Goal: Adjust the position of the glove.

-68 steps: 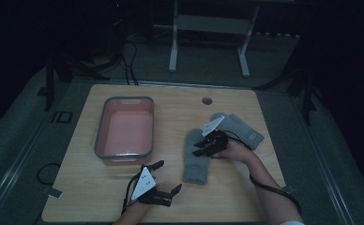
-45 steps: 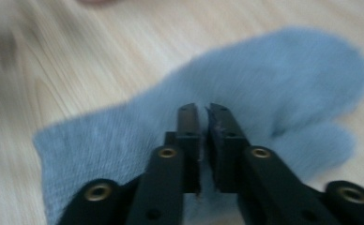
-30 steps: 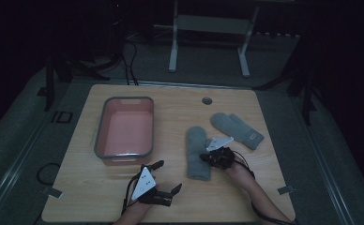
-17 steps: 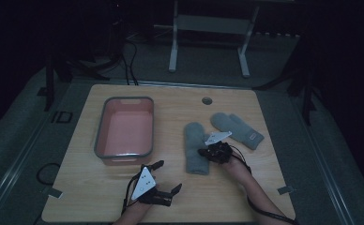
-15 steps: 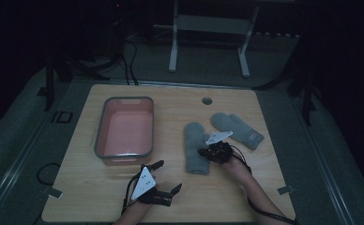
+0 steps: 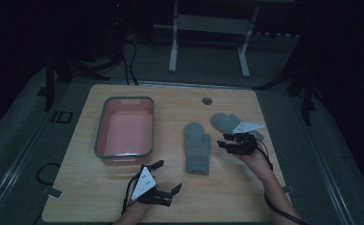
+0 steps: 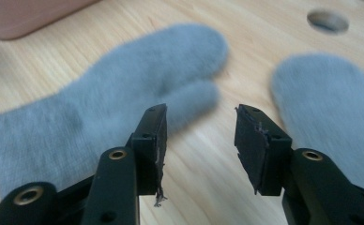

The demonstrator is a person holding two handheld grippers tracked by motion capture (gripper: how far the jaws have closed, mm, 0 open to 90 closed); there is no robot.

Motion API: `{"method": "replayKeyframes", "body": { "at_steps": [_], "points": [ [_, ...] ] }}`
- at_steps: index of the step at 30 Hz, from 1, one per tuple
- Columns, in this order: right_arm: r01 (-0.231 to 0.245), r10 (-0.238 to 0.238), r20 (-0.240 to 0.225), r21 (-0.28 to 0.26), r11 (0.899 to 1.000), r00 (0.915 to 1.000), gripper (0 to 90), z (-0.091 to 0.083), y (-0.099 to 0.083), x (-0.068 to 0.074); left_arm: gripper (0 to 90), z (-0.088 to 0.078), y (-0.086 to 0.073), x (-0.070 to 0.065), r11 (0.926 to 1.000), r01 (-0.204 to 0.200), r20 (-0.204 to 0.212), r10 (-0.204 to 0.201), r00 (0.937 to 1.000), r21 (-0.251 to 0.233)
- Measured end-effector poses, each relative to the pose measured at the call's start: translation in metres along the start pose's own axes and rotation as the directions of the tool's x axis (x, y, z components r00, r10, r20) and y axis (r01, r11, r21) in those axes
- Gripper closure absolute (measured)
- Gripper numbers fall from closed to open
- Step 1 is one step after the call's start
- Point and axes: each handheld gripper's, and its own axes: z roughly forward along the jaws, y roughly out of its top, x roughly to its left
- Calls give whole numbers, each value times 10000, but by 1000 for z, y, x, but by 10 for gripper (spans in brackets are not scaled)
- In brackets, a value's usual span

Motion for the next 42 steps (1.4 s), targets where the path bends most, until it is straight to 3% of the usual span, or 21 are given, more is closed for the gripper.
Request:
{"method": "replayKeyframes", "body": {
  "at_steps": [4, 5, 9, 12, 14, 16, 19, 27, 29, 33, 38, 42],
  "points": [
    [20, -28, 505, 176, 9998, 9987, 471, -7, -5, -16, 3, 0, 0, 0, 10000, 10, -2, -10, 10000, -9],
    [-192, 195, 813, -44, 9998, 9965, 386, -11, -9, -24, 3, 0, 0, 0, 10000, 19, -6, -19, 10000, -12],
    [-548, 585, 1036, -382, 9978, 9929, 357, -16, -12, -38, 3, 0, 0, 0, 10000, 55, -2, -55, 10000, -22],
    [-797, 880, 1208, -718, 9942, 9888, 416, -20, -10, -51, 3, 0, 0, 0, 10000, 26, -8, -26, 10000, -13],
    [-874, 949, 1063, -733, 9935, 9898, 523, -20, -8, -61, 3, 0, 0, 0, 10000, 23, -10, -23, 10000, -9],
    [-864, 910, 1347, -393, 9955, 9867, 535, -15, -9, -72, 3, 0, 0, 0, 10000, 35, 1, -35, 10000, -10],
    [-1089, 1058, 1336, 163, 9939, 9854, 560, -2, -11, -84, 3, 0, 0, 0, 10000, 19, 1, -19, 10000, -14],
    [-665, 601, 1028, 598, 9960, 9929, 517, 23, -7, -91, 3, 0, 0, 0, 10000, 31, 0, -31, 10000, -11],
    [-603, 507, 1072, 885, 9942, 9929, 540, 27, -7, -94, 3, 0, 0, 0, 10000, 37, -17, -37, 10000, -9],
    [118, -354, 1371, 1694, 9855, 9899, 623, 38, -11, -92, 3, 0, 0, 1, 9999, 101, -5, -101, 9999, -13],
    [-137, -115, 1613, 1546, 9879, 9868, 793, 41, -13, -90, 3, 0, 0, 1, 10000, 86, -4, -86, 10000, -18],
    [-434, 128, 2099, 1417, 9890, 9776, 841, 41, -13, -83, 3, 0, 0, 1, 10000, 97, -11, -97, 10000, -22]
  ]
}}
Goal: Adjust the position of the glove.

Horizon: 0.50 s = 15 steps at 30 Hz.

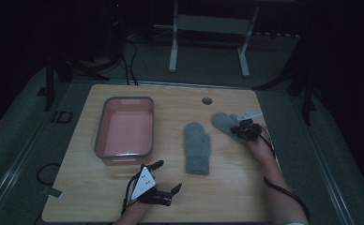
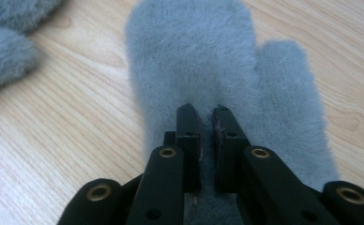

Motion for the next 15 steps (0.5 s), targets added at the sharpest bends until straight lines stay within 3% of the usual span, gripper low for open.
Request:
{"method": "replayKeyframes", "body": {
  "at_steps": [4, 7, 12, 15],
  "points": [
    [-668, 676, 289, -284, 9974, 9973, 848, -9, 2, 4, 3, 0, 0, 0, 10000, 48, -19, -48, 10000, -1],
    [-1343, 1386, 781, -579, 9892, 9873, 850, -21, 3, 6, 3, 0, 0, 0, 10000, 40, -16, -40, 10000, 4],
    [-2467, 2593, 1231, -1087, 9630, 9579, 850, -46, 3, 8, 3, 0, 0, 0, 10000, -9, -22, 9, 10000, 13],
    [-3191, 3363, 1465, -1288, 9389, 9303, 850, -61, 2, 13, 3, 0, 0, 0, 10000, 22, -26, -22, 10000, 0]
  ]
}}
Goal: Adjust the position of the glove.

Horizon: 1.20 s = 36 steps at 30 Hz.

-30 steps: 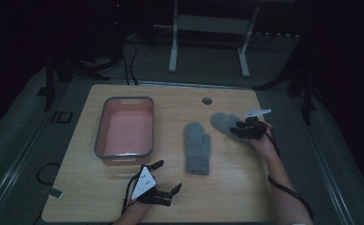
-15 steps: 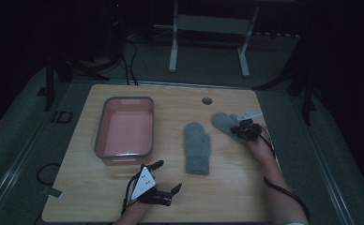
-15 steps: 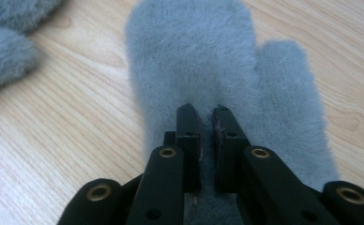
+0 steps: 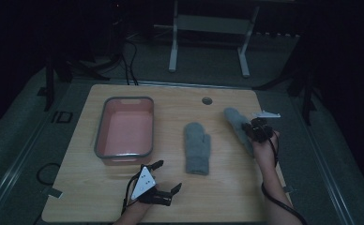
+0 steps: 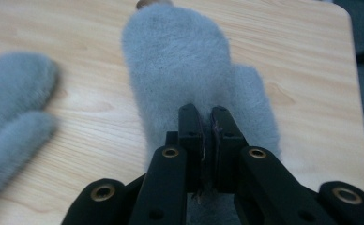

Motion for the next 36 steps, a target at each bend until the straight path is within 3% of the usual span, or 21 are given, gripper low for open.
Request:
{"method": "replayKeyframes", "body": {
  "at_steps": [3, 5, 6, 8, 10, 14, 16, 24, 27, 30, 32, 34, 35, 36],
  "points": [
    [-908, 910, 545, -72, 9958, 9944, 850, -17, -3, 4, 3, 0, 0, 0, 10000, 3, -6, -3, 10000, 6],
    [-1202, 1213, 1012, -163, 9926, 9875, 849, -28, -8, 10, 3, 0, 0, 0, 10000, 0, -12, 0, 10000, 7],
    [-1202, 1213, 1012, -163, 9926, 9875, 849, -28, -8, 10, 3, 0, 0, 0, 10000, 0, -12, 0, 10000, 7],
    [-1391, 1390, 1456, -96, 9902, 9795, 849, -40, -14, 20, 3, 0, 0, 0, 10000, -37, -12, 37, 10000, 12],
    [-1702, 1698, 1610, -118, 9853, 9722, 850, -47, -21, 25, 3, 0, 0, 0, 10000, -41, -19, 41, 10000, 10],
    [-2130, 2079, 1998, 43, 9770, 9575, 849, -47, -38, 33, 3, 0, 0, 0, 10000, -35, -30, 35, 10000, 13],
    [-2267, 2164, 1987, 306, 9735, 9559, 847, -40, -46, 35, 3, 0, 0, 0, 10000, -75, -28, 75, 10000, 18],
    [-2513, 2357, 1788, 700, 9654, 9552, 830, -18, -68, 33, 3, 0, 0, -1, 9999, -113, -23, 113, 9999, 33],
    [-2332, 2193, 1673, 679, 9701, 9612, 786, -17, -69, 34, 3, 0, 0, -1, 9999, -120, -22, 120, 9999, 37],
    [-2187, 2114, 1054, 636, 9737, 9717, 681, -21, -65, 32, 3, 0, 0, -1, 9999, -103, -24, 103, 9999, 28],
    [-1831, 1803, 534, 532, 9817, 9822, 602, -27, -60, 31, 3, 0, 0, -1, 9999, -99, -24, 99, 9999, 30],
    [-1198, 1204, -144, 391, 9920, 9926, 517, -34, -57, 29, 3, 0, 0, -1, 9999, -97, -23, 97, 10000, 30],
    [-830, 844, -503, 284, 9961, 9952, 485, -37, -55, 28, 3, 0, 0, -1, 9999, -103, -17, 103, 9999, 31],
    [-830, 844, -503, 284, 9961, 9952, 485, -37, -55, 28, 3, 0, 0, -1, 9999, -103, -17, 103, 9999, 31]
  ]
}}
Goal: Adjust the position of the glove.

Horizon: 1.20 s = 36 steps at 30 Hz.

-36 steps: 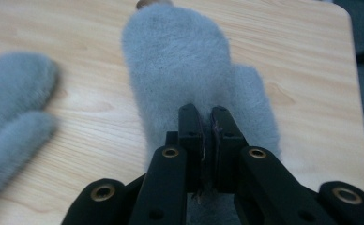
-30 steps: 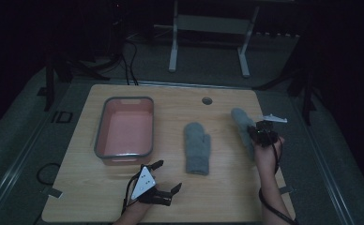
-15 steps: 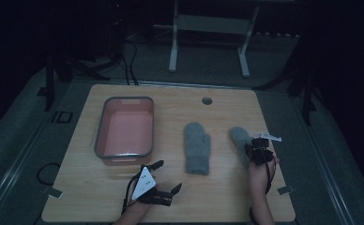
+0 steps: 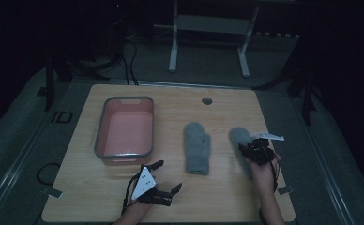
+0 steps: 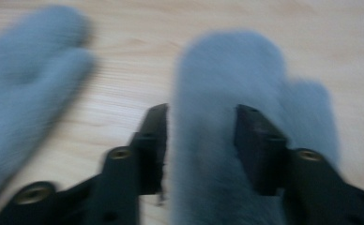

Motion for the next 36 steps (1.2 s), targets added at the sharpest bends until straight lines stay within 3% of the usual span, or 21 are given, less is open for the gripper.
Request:
{"method": "replayKeyframes", "body": {
  "at_steps": [1, 4, 7, 8, 9, 12, 13, 16, 19, 23, 26, 27, 31, 34, 36],
  "points": [
    [931, -926, -646, 42, 9957, 9936, 451, -10, 4, -5, 3, 0, 0, 0, 10000, 4, -1, -4, 10000, 0],
    [1309, -1315, -1134, -124, 9913, 9848, 426, -26, 5, -13, 3, 0, 0, 0, 10000, 29, 2, -29, 10000, -13],
    [1464, -1481, -1119, -237, 9889, 9826, 433, -31, 5, -15, 3, 0, 0, 1, 9999, 107, 13, -107, 9999, -15],
    [1880, -1900, -555, -394, 9814, 9802, 389, -38, 3, -21, 3, 0, 0, 1, 9999, 154, 21, -154, 9999, -28],
    [1921, -1933, -275, -423, 9805, 9808, 390, -38, 2, -23, 3, 0, 0, 1, 9999, 154, 21, -154, 9999, -28],
    [1645, -1661, -369, -420, 9855, 9854, 378, -33, -1, -29, 3, 0, 0, 1, 9999, 109, 33, -109, 9999, -27],
    [1357, -1368, -314, -344, 9902, 9901, 378, -29, -2, -32, 3, 0, 0, 1, 9999, 95, 41, -95, 9999, -31],
    [763, -763, -23, 35, 9971, 9971, 390, -10, -10, -35, 3, 0, 0, 1, 9999, 149, 49, -149, 9999, -35],
    [381, -385, 295, 130, 9992, 9988, 419, 0, -16, -33, 3, 0, 0, 2, 9998, 181, 59, -181, 9998, -43],
    [467, -484, 430, 403, 9981, 9979, 465, 8, -22, -28, 3, 0, 0, 1, 9999, 153, 81, -153, 9999, -37],
    [762, -794, 516, 623, 9951, 9955, 544, 14, -26, -23, 3, 0, 0, 1, 9999, 132, 88, -132, 9999, -33],
    [1099, -1135, 615, 586, 9922, 9916, 610, 15, -28, -20, 3, 0, 0, 1, 9999, 130, 83, -129, 9999, -28],
    [508, -540, 897, 378, 9980, 9945, 775, 15, -29, -15, 3, 0, 0, 1, 9999, 137, 75, -137, 9999, -31],
    [92, -105, 1104, 129, 9999, 9938, 818, 15, -30, -11, 3, 0, 0, 1, 9999, 113, 66, -113, 9999, -24],
    [105, -113, 1220, 74, 9999, 9925, 824, 14, -30, -10, 3, 0, 0, 1, 9999, 125, 62, -125, 9999, -25]
  ]
}}
